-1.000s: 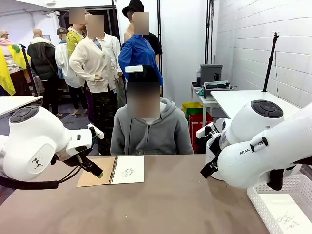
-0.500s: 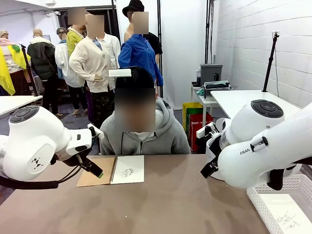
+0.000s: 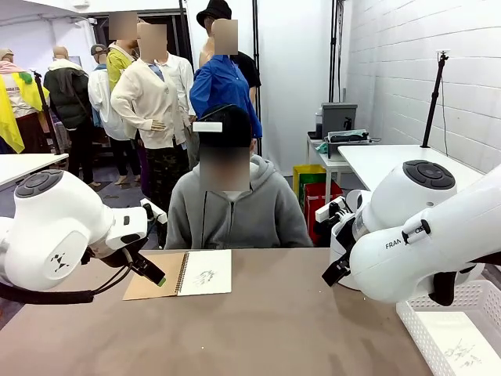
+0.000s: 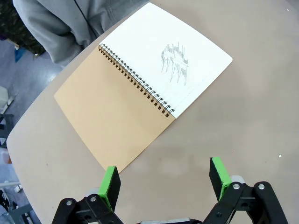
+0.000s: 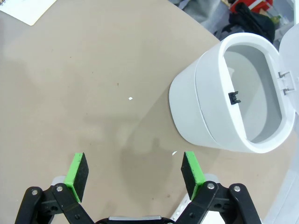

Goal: Sort the paper based on its condition.
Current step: If a person hands you a paper, place it in the Organizing basket , and if it's crumpled, put it in the Trash can.

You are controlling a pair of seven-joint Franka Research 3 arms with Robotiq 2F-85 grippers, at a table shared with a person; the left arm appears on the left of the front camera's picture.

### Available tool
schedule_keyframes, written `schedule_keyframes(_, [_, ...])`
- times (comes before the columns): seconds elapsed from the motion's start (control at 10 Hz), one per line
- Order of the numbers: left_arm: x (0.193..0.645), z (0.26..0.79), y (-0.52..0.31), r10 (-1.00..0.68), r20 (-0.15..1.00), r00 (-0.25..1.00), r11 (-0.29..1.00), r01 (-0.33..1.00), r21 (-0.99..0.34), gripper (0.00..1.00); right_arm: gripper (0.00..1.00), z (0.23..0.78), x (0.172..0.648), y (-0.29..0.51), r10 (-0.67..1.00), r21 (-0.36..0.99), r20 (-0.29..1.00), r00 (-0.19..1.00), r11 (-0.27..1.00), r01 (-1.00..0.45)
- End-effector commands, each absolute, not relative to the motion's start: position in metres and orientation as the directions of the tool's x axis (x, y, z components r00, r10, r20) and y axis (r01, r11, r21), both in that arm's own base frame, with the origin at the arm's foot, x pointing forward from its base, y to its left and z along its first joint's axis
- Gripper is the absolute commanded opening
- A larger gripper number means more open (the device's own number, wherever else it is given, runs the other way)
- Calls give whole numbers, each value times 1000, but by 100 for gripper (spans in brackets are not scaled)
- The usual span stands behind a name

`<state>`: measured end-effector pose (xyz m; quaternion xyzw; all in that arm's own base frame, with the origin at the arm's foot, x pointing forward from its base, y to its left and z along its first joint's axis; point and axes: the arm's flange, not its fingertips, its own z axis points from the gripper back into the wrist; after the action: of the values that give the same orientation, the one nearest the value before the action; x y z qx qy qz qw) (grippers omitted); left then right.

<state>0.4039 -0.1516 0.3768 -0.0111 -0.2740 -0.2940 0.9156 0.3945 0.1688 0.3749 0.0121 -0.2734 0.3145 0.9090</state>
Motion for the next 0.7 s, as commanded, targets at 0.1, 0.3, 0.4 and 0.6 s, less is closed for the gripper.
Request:
schedule_keyframes(0.1, [404, 377, -151, -531, 509, 677, 828, 544, 141, 100, 100, 375, 395, 169, 565, -150, 505, 653, 802, -578])
schedule_keyframes(0.3, [404, 377, -152, -532, 508, 677, 827, 544, 141, 100, 100, 378, 390, 174, 568, -121, 494, 658, 794, -595])
schedule_keyframes(0.4, [402, 380, -155, -548, 518, 657, 821, 542, 181, 100, 100, 378, 381, 174, 568, -87, 479, 669, 789, -608])
schedule_keyframes(0.6, [393, 385, -162, -579, 540, 611, 803, 544, 245, 100, 100, 383, 373, 177, 549, -7, 469, 692, 786, -618])
